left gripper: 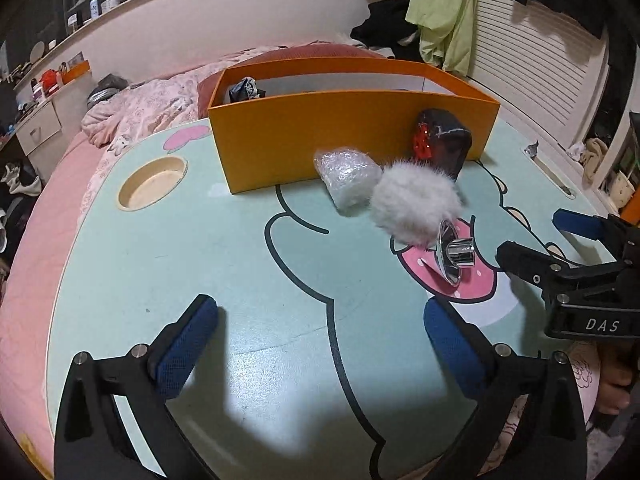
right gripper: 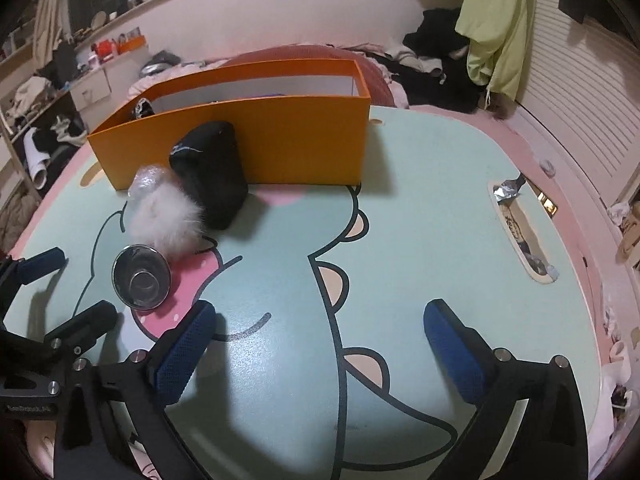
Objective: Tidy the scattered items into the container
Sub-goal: 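Grasp the silver round lamp with the left tool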
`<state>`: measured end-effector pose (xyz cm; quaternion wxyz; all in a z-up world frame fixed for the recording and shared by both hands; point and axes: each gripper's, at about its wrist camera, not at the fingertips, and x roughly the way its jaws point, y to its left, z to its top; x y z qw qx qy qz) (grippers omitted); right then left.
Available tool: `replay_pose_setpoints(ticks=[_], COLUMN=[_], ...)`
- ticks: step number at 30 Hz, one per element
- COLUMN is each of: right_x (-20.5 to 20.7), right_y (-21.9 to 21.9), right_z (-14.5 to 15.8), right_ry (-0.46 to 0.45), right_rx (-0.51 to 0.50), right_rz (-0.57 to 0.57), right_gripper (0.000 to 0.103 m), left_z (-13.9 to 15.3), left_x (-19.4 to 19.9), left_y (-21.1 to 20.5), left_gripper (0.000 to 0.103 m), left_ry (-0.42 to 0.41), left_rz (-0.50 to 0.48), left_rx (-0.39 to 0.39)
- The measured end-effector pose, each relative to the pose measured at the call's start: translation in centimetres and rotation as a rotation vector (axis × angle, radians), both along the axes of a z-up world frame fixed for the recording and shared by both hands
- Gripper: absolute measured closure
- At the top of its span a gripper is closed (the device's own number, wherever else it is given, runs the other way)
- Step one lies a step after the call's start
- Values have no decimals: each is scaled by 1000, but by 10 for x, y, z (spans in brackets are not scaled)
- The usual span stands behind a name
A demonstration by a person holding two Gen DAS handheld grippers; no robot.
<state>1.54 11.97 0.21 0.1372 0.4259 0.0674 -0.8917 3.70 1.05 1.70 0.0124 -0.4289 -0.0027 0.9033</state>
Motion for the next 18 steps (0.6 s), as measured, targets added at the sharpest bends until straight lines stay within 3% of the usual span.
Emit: replay_pose_setpoints(ticks=[13, 18], right_x=[4, 3], right_y=[1, 16], right_z=[-2, 2], right_ry=[25, 38], right_rx=[-36, -144], right_rz=[28, 11], right_gripper=[0, 0], left_z=[-14, 0], left_x=[-9, -5], left_y=[-1, 3], left_gripper=[0, 20], left_ry=[-9, 58], left_rz=[-11, -64], left_rx=[2, 57])
